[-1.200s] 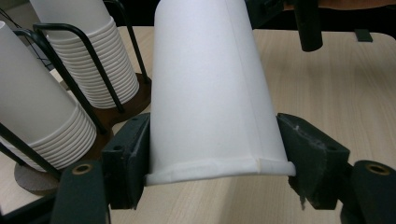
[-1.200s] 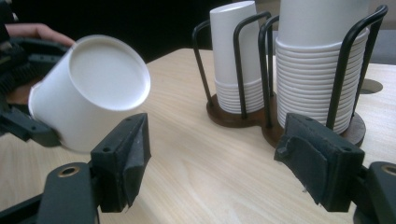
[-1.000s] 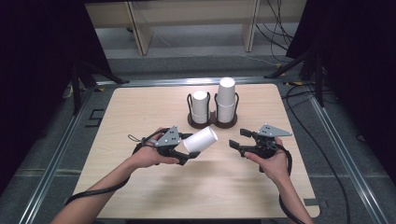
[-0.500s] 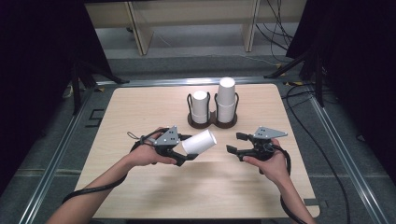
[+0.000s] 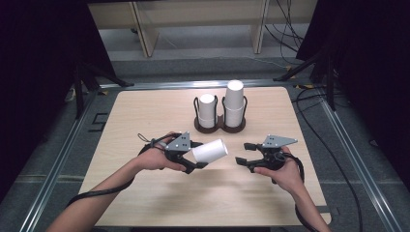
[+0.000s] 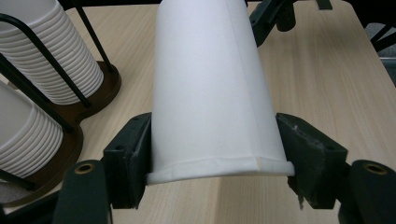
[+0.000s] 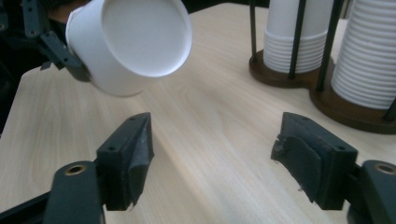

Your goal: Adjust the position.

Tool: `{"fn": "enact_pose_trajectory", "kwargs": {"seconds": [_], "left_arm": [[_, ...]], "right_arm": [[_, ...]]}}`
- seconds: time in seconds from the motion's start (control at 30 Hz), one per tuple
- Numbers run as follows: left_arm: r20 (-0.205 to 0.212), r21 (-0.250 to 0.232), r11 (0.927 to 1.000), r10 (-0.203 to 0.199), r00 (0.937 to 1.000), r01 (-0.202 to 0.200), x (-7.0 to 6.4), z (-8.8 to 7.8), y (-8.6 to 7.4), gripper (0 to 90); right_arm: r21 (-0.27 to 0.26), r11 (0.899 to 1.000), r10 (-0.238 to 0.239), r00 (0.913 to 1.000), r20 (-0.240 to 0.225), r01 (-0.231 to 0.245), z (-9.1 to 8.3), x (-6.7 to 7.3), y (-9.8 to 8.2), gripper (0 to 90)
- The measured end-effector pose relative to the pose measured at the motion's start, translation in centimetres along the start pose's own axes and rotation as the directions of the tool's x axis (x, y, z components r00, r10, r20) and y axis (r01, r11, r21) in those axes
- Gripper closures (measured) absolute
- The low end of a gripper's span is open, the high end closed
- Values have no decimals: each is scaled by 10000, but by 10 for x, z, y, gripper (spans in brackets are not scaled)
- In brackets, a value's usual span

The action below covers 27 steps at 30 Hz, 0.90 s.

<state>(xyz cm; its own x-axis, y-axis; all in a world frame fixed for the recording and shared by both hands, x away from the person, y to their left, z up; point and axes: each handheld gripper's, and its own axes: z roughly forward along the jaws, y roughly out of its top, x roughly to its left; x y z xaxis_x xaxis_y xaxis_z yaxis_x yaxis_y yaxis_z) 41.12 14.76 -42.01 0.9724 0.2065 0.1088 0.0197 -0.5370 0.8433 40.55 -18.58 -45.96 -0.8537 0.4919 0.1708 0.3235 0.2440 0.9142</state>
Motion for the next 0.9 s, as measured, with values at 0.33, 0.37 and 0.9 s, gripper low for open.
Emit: {"fn": "enact_pose_trajectory", "kwargs": {"seconds": [0.33,0.37,0.9], "left_arm": [[46,265,9995,148,9999,-149,1,-1,3,306],[107,258,9997,14,9999,-16,0,-1,3,307],[160,999,9939,452,9988,-466,4,-4,5,308]], "right_arm": [[348,9989,-308,9993,-195,315,4,-1,8,257],[294,9991,-313,9992,-248,320,5,0,8,256],[1241,9893,-710,9964,-455,762,13,1,10,256]]}}
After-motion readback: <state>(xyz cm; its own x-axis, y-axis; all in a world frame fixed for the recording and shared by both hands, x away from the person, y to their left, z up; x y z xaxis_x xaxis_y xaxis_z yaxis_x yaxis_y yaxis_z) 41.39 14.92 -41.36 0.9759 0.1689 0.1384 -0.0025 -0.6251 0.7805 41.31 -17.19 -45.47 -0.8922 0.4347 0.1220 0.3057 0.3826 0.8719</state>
